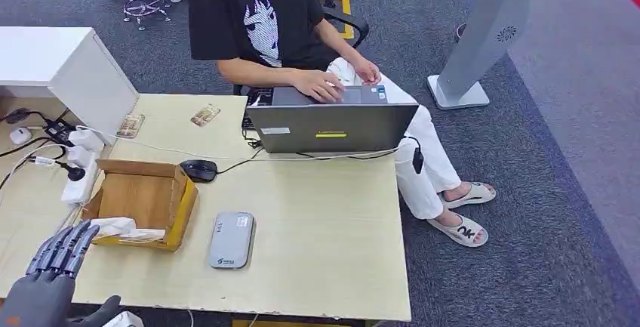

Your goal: Pass the card to the sensor for recognition and then transmit it.

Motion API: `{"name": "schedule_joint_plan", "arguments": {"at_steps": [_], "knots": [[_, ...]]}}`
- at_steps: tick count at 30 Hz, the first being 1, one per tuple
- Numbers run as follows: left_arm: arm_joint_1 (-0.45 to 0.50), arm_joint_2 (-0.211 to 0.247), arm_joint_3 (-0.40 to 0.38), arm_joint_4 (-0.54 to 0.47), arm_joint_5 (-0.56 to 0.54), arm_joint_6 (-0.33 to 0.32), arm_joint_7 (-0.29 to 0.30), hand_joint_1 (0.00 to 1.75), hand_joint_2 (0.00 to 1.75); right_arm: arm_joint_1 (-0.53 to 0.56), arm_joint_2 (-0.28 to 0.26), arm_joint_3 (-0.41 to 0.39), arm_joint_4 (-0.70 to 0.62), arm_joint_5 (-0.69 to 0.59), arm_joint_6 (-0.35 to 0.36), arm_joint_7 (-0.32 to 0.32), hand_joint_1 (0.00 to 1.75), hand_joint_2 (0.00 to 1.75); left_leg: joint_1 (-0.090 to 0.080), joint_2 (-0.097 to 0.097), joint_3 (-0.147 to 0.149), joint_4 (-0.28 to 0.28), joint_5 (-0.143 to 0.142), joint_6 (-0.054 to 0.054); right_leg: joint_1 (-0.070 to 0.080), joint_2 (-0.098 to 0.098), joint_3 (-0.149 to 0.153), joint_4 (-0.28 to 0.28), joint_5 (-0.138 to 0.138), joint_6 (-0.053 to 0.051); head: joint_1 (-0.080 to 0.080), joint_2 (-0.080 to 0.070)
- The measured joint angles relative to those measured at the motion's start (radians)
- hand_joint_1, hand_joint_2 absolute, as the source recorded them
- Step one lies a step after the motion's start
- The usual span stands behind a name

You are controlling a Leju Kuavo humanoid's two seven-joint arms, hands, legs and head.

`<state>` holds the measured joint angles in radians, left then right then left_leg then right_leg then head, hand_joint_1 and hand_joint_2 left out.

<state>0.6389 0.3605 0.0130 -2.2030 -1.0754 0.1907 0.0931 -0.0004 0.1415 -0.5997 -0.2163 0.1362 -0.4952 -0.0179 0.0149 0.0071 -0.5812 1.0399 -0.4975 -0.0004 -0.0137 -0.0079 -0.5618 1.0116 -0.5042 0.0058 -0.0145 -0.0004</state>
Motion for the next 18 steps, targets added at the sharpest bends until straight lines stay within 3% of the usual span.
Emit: {"name": "schedule_joint_plan", "arguments": {"at_steps": [15, 18], "knots": [[0.0, 0.0, 0.001, 0.0, 0.0, -0.001, 0.001, 0.0, 1.75, 0.0, 0.0, 0.0, 0.0, 0.0, 0.0, 0.0, 0.0, 1.75, 0.0, 0.0, 0.0, 0.0, 0.0, 0.0, 0.0, 0.0, 0.0, 0.0, 0.0, 0.0, 0.0, 0.0], [0.0, -0.001, 0.021, 0.0, 0.041, -0.023, 0.017, 0.0, 1.75, 0.0, 0.0, -0.002, 0.0, 0.012, 0.002, 0.0, 0.0, 1.75, 0.0, 0.0, 0.0, 0.0, 0.0, 0.0, 0.0, 0.0, 0.0, 0.0, 0.0, 0.0, 0.0, 0.0]]}}
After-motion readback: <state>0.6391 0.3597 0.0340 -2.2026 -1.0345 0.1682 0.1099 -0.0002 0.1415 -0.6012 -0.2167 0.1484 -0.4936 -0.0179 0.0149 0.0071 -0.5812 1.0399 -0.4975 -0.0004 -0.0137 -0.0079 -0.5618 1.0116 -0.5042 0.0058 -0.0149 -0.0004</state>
